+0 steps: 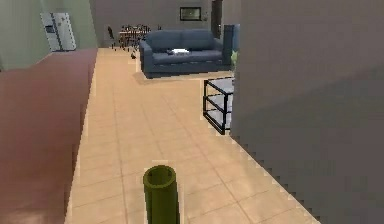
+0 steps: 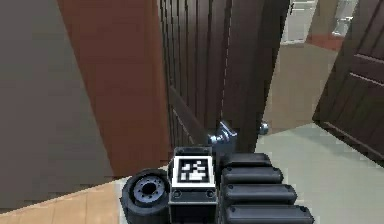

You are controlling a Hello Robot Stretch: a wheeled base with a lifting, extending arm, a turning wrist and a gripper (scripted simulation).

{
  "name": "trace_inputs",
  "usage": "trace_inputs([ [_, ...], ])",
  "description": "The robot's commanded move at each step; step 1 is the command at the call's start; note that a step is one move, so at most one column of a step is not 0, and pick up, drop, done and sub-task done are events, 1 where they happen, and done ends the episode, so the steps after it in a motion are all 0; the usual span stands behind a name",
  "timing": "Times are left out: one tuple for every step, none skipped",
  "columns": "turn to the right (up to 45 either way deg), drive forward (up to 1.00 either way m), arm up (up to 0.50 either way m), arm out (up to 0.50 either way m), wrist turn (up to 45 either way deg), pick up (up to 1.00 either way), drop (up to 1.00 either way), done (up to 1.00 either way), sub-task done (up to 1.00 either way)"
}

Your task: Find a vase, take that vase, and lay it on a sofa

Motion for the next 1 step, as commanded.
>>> trace_inputs([
  [-3.0,0.0,0.0,0.0,0.0,0.0,0.0,0.0,0.0],
])
